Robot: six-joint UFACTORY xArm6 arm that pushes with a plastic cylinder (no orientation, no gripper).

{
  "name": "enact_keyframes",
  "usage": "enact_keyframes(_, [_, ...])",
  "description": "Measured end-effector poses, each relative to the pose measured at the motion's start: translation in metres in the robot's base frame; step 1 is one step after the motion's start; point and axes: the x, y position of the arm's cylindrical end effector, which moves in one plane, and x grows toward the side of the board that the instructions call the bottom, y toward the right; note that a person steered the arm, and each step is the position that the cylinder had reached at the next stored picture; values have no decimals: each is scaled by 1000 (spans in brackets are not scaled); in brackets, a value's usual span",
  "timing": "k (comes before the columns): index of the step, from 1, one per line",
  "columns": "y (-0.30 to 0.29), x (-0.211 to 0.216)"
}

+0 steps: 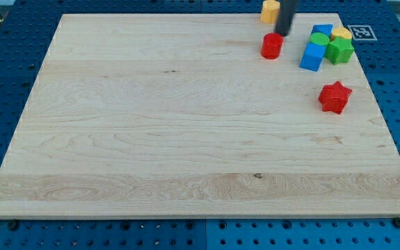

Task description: Push the yellow hexagon to the right side

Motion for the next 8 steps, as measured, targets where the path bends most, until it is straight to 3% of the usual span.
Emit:
enact_keyframes(1, [-68, -36])
enact_keyframes(2, [-80, -61])
enact_keyframes(6, [1, -62])
enact_keyframes(8, [79, -62])
